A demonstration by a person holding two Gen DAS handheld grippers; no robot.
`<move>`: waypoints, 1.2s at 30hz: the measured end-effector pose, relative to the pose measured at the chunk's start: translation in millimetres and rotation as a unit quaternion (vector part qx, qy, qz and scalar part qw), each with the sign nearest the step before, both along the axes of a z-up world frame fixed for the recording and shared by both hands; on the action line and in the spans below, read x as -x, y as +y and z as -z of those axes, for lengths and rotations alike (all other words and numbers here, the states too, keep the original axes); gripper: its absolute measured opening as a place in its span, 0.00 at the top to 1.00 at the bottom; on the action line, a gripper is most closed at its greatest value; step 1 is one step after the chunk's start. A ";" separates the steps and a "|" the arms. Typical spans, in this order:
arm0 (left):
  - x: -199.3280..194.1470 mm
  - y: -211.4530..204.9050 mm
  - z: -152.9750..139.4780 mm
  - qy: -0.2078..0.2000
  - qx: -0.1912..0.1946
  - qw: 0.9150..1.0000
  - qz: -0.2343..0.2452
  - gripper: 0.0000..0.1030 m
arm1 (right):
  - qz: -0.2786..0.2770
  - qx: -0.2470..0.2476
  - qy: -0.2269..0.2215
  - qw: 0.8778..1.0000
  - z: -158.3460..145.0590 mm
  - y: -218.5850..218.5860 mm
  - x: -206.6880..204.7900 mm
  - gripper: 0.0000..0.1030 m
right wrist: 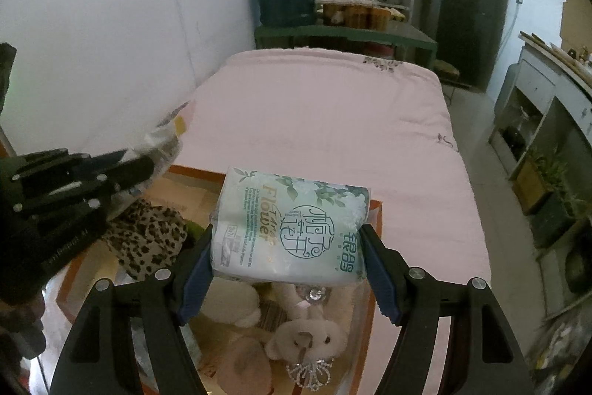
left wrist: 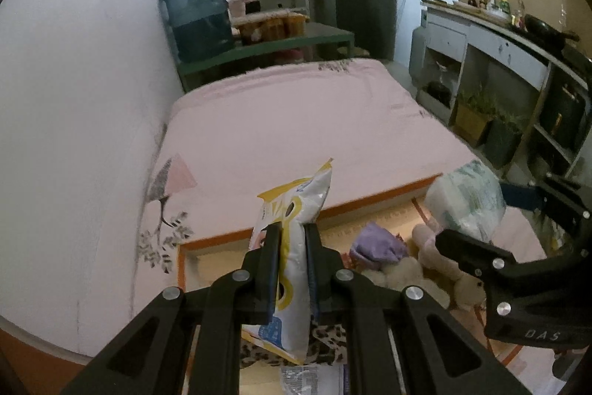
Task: Organize soft objects
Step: 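Lower and open the left gripper in the tray while the right gripper releases the Flower pack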
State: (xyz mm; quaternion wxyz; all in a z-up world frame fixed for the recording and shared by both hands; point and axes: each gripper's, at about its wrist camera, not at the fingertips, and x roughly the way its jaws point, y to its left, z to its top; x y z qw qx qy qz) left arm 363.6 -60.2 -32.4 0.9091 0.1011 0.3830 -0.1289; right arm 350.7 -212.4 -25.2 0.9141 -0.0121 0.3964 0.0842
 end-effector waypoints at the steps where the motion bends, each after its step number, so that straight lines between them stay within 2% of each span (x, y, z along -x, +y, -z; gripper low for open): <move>1: 0.7 -1.0 4.0 0.002 -0.001 1.000 0.001 0.87 | -0.001 0.002 0.001 1.000 2.1 0.2 -1.2 0.27; 10: 6.4 -4.2 29.6 0.024 0.014 0.999 0.022 0.85 | -0.012 0.021 0.012 1.000 20.8 7.4 -4.8 0.27; 21: 3.1 -2.4 35.7 0.031 0.028 0.999 0.027 0.84 | -0.019 0.028 0.023 0.999 31.6 13.9 -7.8 0.27; 25: 0.5 3.7 38.1 0.042 0.057 0.997 0.033 0.79 | -0.021 0.032 0.031 0.999 39.1 15.6 -8.9 0.27; 30: 0.9 6.3 41.3 0.045 0.061 0.996 0.038 0.74 | -0.020 0.035 0.035 0.999 44.9 17.5 -12.0 0.27; 32: 1.6 6.5 41.4 0.046 0.063 0.996 0.040 0.63 | -0.020 0.033 0.036 0.999 45.9 17.7 -12.4 0.27; 36: 3.1 7.6 42.0 0.045 0.061 0.997 0.032 0.55 | -0.020 0.032 0.037 0.999 47.1 18.1 -12.1 0.26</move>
